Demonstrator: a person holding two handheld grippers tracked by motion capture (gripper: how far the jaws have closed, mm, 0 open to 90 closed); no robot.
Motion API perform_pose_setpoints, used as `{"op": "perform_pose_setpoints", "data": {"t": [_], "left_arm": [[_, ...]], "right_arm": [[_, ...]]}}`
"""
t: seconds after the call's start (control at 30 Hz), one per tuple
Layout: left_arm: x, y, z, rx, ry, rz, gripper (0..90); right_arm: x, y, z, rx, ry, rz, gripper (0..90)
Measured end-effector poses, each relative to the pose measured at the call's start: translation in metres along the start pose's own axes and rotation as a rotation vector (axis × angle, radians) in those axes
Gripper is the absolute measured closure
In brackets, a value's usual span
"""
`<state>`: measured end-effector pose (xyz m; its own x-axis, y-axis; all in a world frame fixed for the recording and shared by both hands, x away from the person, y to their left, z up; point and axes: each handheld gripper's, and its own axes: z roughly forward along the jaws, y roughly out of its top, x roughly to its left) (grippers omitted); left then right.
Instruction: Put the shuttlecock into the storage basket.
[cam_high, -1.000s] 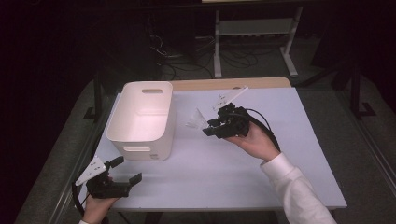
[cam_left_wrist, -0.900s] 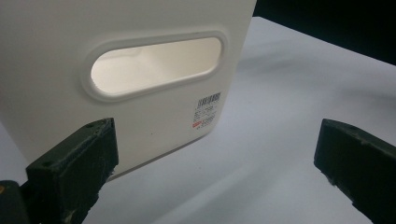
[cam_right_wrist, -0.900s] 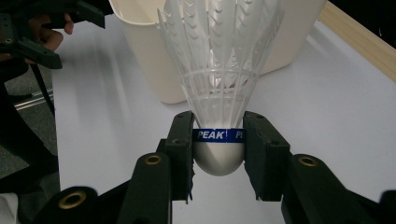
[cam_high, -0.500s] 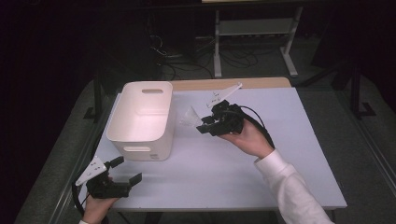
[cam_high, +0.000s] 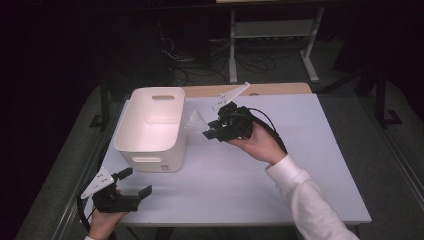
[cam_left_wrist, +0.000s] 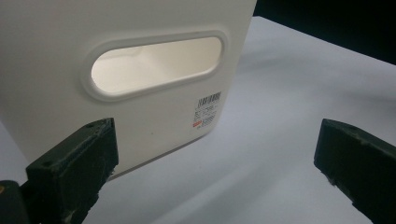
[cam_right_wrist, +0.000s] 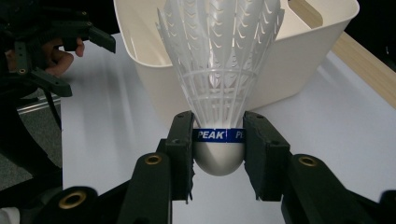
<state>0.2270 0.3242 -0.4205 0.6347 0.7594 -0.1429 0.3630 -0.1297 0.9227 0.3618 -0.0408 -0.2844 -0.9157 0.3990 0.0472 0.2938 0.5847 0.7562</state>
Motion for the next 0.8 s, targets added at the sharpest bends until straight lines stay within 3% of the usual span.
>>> {"op": "perform_pose_setpoints", "data": {"t": [0.2, 0.27, 0.53, 0.8], "left_arm": [[0.000, 0.000, 0.000, -0.004, -0.001, -0.002, 0.0], [0.000, 0.000, 0.000, -0.006, -0.001, -0.005, 0.0], [0.000, 0.000, 0.000, -0.001, 0.000, -0.007, 0.0], [-0.001, 0.000, 0.000, -0.005, -0.001, -0.011, 0.0]], "right_arm": [[-0.003, 0.005, 0.004, -0.008, -0.001, -0.033, 63.0], [0.000, 0.007, 0.005, 0.000, 0.005, -0.003, 63.0], [-0.003, 0.015, 0.014, -0.015, 0.019, -0.034, 62.9], [-0.006, 0.025, 0.024, 0.003, 0.040, -0.012, 62.9]]}}
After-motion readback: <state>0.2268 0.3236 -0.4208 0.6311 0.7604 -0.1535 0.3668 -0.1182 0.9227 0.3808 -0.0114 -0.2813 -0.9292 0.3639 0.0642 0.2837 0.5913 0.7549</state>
